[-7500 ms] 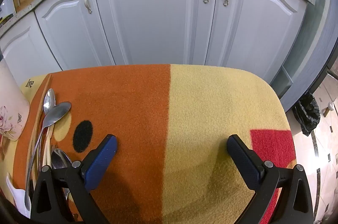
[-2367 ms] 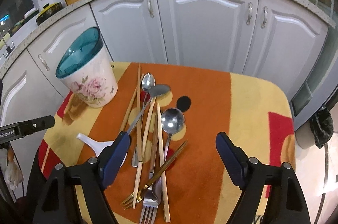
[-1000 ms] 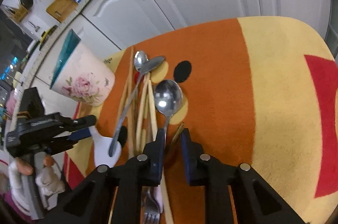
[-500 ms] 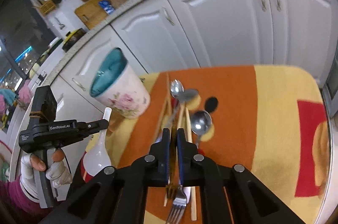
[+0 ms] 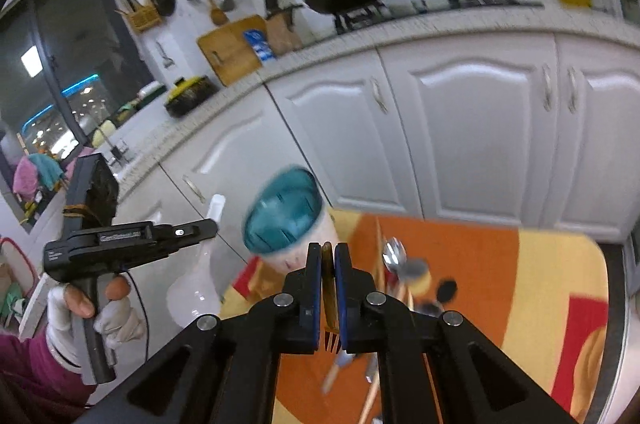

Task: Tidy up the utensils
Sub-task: 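Lift both utensils and lower them into the teal-lidded floral cup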

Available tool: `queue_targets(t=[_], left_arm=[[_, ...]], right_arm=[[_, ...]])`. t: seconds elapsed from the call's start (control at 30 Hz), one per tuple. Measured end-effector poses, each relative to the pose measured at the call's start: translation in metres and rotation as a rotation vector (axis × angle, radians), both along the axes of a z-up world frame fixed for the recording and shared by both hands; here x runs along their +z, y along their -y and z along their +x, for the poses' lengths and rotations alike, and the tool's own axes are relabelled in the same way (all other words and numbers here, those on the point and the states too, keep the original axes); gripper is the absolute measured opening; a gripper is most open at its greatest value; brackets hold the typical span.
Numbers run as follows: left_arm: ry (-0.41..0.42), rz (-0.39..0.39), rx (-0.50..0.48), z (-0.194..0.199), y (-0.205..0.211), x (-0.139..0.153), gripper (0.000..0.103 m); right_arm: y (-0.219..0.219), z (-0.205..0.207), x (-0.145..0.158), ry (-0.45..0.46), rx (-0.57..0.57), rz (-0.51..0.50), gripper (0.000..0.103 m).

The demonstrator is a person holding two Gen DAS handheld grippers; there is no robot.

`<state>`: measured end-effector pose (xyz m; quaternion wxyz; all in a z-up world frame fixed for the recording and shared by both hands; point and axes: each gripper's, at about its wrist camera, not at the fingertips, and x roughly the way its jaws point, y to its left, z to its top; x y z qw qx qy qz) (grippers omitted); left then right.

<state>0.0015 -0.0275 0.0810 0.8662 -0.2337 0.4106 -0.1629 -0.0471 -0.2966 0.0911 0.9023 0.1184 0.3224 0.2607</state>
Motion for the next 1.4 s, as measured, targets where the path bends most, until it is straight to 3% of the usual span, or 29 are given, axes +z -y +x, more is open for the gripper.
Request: queue_targets(t=[0.2,0.37,0.5,0.63,1.07,1.13,1.2,1.27,1.4], left_arm=[[0.09,0.05,0.042,0.047,-0.012,0.019,0.006],[0.161,0.112,0.048,0.079,-0.013,0.017,0.006],[0.212,0.165,0.038,0.1,-0.007,0.005,0.006],[0.213,0.186,0.021,0.115,-0.002,-0.013,0.006],[0.201,0.202,0.031,0.112,-0.004,-0.048,0.006],[0.196,0.207,0.029,0.11,-0.004,-0.05,0.011],[0.195,0.215,0.029,0.106,-0.004,-0.05,0.019],[0.191,0.21,0.033,0.103,-0.006,-0.05,0.025],[0.179,0.197,0.04,0.097,-0.01,-0.049,0.031]], right_arm=[[-0.023,0.024,0.038,0.095,0.014,-0.005,0.006],[-0.054,0.055,0.047,0.122,0.036,-0.019,0.006],[-0.085,0.081,0.037,0.122,0.049,-0.092,0.006],[-0.1,0.102,0.016,0.085,0.073,-0.119,0.006],[-0.119,0.133,-0.049,-0.063,0.123,-0.176,0.006],[-0.119,0.135,-0.053,-0.073,0.121,-0.193,0.006],[-0.117,0.134,-0.054,-0.073,0.112,-0.197,0.013],[-0.113,0.131,-0.052,-0.069,0.097,-0.186,0.028],[-0.104,0.122,-0.047,-0.068,0.082,-0.157,0.029]])
